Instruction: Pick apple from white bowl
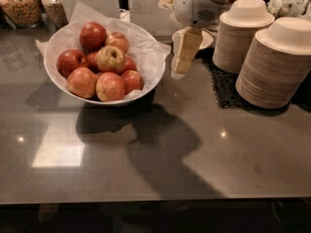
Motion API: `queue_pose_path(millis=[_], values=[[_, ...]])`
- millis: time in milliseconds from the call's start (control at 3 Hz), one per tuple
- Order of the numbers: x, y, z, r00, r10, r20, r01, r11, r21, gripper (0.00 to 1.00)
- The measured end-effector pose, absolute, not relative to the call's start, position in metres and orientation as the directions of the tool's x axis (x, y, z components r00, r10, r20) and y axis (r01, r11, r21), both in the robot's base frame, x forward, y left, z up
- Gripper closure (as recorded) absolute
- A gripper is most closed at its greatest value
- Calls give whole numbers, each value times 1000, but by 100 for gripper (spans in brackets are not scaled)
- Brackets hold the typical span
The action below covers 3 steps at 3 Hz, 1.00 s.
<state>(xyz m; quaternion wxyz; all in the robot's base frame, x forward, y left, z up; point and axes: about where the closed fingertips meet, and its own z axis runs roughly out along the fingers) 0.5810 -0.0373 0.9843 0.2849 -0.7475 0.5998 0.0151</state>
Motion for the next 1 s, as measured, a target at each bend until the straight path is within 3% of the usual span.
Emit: queue_pose_path(millis=[667, 1000], values=[[598, 32, 1032, 525, -765, -373, -793, -282, -539, 0], [598, 32, 1032, 525, -765, -373, -793, -282, -540, 0]])
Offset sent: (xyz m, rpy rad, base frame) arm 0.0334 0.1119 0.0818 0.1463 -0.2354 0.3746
